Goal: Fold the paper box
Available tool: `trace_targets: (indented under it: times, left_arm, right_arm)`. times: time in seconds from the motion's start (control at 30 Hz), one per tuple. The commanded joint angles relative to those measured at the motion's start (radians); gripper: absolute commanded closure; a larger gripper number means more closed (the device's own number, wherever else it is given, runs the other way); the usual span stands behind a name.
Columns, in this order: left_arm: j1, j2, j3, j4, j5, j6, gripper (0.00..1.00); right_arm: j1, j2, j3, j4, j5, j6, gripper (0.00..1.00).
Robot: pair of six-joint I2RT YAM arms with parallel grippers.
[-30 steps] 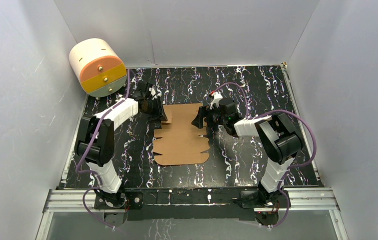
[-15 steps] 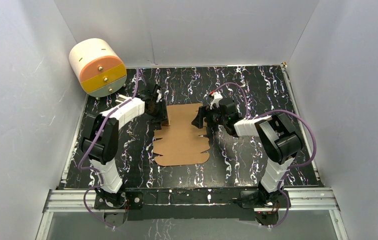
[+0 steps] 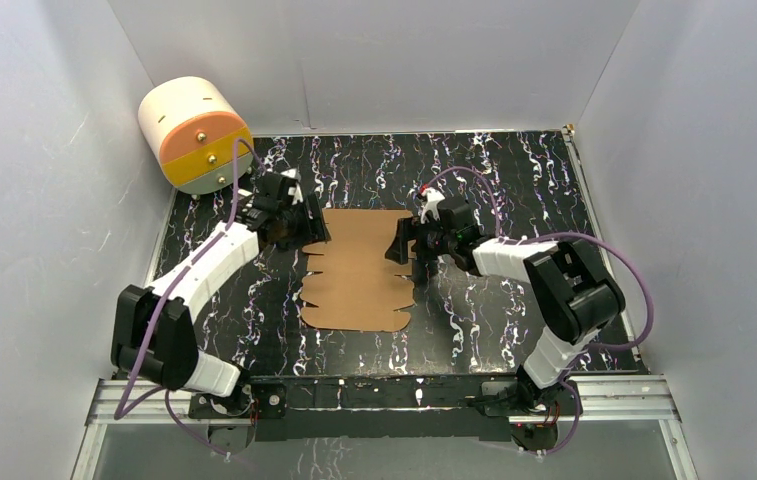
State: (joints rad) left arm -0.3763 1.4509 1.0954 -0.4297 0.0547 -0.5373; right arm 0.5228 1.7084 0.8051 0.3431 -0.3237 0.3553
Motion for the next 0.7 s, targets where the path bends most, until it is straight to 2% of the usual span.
trace_targets:
  times: [0.0, 0.1, 0.27, 0.53, 0.67]
  left_arm:
    - [-0.004, -0.069, -0.102, 0.011, 0.027, -0.031, 0.33]
    - [-0.004, -0.096, -0.126, 0.027, 0.042, -0.033, 0.29]
    - [0.024, -0.077, -0.067, 0.059, 0.026, -0.003, 0.21]
    - [0.109, 0.105, 0.09, 0.042, -0.005, 0.074, 0.21]
    - [0.117, 0.192, 0.157, 0.01, -0.056, 0.122, 0.26]
  right_arm:
    - [0.023, -0.086, -0.019, -0.05, 0.017, -0.018, 0.01]
    - [0.023, -0.123, -0.019, -0.085, 0.067, -0.027, 0.01]
    - [0.023, -0.122, 0.055, -0.149, 0.126, -0.066, 0.01]
    - [0.023, -0.021, 0.189, -0.183, 0.213, -0.106, 0.01]
    - [0.023, 0.002, 0.209, -0.181, 0.212, -0.11, 0.01]
